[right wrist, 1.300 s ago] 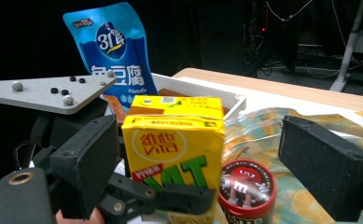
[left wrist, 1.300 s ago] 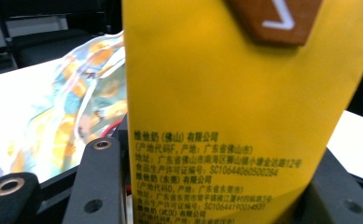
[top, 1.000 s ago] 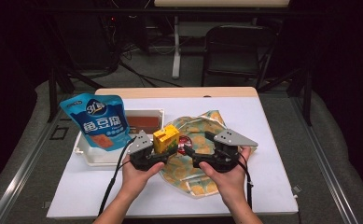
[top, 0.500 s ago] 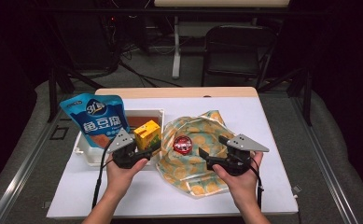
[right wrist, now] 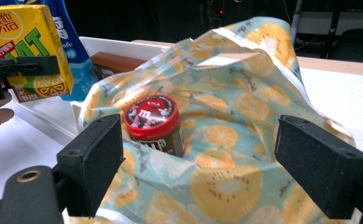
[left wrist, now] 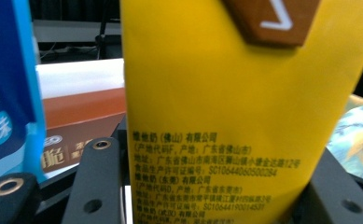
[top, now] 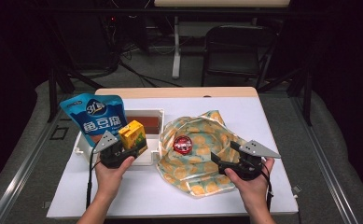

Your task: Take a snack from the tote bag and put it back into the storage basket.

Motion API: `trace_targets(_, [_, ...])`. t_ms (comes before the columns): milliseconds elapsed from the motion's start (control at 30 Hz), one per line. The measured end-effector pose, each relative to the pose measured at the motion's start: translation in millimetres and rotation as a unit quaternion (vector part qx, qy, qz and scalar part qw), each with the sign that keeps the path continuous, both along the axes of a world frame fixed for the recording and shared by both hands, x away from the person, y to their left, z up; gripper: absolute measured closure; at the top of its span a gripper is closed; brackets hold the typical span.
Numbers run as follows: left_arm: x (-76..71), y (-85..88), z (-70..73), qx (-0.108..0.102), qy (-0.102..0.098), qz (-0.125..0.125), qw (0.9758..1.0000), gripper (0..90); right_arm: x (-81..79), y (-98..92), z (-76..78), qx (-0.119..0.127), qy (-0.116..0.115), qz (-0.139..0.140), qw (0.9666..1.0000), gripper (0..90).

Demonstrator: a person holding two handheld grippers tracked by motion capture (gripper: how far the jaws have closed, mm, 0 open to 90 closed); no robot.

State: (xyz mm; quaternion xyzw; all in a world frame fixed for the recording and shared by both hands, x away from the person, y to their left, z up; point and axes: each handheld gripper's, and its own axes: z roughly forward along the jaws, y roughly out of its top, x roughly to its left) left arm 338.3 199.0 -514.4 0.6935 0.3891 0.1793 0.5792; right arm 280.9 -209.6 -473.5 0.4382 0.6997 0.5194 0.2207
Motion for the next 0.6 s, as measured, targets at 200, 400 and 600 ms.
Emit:
trace_targets(200, [6.6,0.6,-13.7,0.019,0.003,0.016,0.9997,50.9,1.5,-2.7,-6.0,0.001,0.009,-0.002,1.0,14.9])
trace_targets(400, [14.6,-0.7,-27.4,0.043,0.017,0.011,0.9989,50.9,3.1,-3.0,-9.6,0.0,0.011,-0.002,0.9999,14.9])
trace_targets(600, [21.7,-7.7,-37.5,0.056,0.036,0.02,0.9976,51.0,4.5,-5.3,-11.7,0.0,0.012,-0.007,0.9999,15.0])
